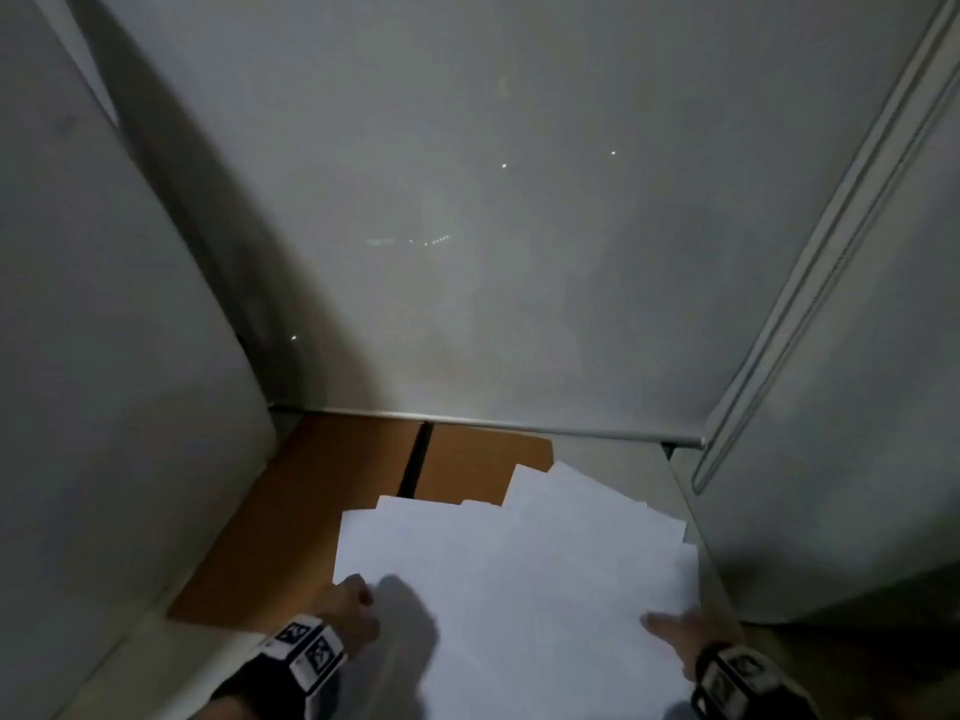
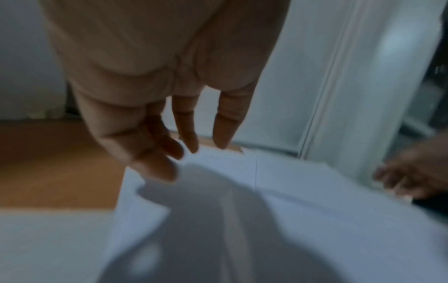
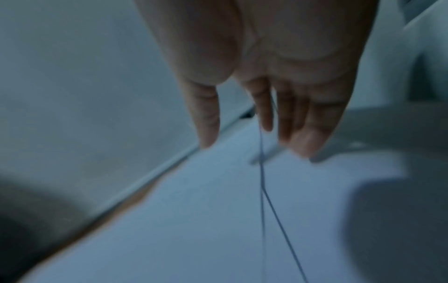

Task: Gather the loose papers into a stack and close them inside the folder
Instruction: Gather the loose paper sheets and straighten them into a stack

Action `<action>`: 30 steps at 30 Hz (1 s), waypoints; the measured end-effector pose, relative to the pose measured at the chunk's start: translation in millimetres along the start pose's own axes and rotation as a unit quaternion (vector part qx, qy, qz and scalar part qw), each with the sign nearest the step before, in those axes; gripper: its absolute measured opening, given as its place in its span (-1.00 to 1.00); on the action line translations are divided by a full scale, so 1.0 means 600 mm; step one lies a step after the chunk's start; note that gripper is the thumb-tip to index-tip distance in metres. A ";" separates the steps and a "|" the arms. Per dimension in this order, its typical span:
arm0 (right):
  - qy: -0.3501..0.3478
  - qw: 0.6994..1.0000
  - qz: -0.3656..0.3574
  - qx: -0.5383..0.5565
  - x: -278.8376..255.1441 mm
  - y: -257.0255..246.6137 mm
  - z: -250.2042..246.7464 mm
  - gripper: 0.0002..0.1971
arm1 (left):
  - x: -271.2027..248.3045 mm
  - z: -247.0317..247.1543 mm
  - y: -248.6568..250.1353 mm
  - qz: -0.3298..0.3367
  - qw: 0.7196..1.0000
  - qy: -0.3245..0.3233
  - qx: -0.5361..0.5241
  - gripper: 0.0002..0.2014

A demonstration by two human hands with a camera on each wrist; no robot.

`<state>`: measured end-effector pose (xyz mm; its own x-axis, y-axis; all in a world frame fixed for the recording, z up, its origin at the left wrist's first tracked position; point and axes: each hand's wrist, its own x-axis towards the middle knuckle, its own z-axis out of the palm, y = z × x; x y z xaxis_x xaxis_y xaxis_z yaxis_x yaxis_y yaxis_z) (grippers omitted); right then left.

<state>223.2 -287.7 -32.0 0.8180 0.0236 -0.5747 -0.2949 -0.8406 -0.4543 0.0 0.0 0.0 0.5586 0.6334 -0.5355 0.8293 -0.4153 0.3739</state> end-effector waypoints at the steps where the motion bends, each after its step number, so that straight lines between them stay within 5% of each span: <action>1: 0.009 1.000 0.001 0.015 0.006 -0.002 0.008 -0.38 | 0.007 0.011 0.001 -0.011 0.999 0.002 0.036 -0.49; 7: 0.068 0.994 0.052 -0.073 -0.025 -0.027 0.059 0.12 | 0.009 0.063 -0.010 -0.121 0.991 0.042 0.029 -0.06; 12: 0.041 0.996 0.051 -0.062 -0.021 -0.037 0.071 0.24 | 0.019 0.063 -0.019 -0.133 0.988 0.074 -0.015 0.09; 16: 0.028 0.999 0.038 0.014 -0.012 -0.035 0.069 0.08 | 0.030 0.049 -0.031 -0.105 0.986 0.096 -0.091 -0.10; 19: 0.011 0.999 0.040 0.025 -0.009 -0.031 0.066 -0.27 | 0.033 0.040 -0.041 -0.029 0.993 0.104 -0.038 -0.49; 22: 0.001 0.999 0.025 0.038 -0.003 -0.023 0.072 -0.44 | 0.022 0.033 -0.041 0.030 0.989 0.142 -0.017 -0.66; 26: 0.024 0.998 -0.028 0.049 0.007 -0.010 0.062 -0.67 | 0.021 0.025 -0.046 0.040 0.988 0.149 -0.012 -0.67; 30: 0.009 0.997 -0.054 0.057 0.014 0.001 0.052 -0.55 | 0.024 0.000 -0.064 0.046 0.980 0.175 -0.082 -0.65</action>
<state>214.4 -271.2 -58.2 0.8562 0.1011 -0.5066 -0.2578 -0.7662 -0.5886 -23.7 25.0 -22.3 0.5679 0.7951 -0.2127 0.7466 -0.3889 0.5397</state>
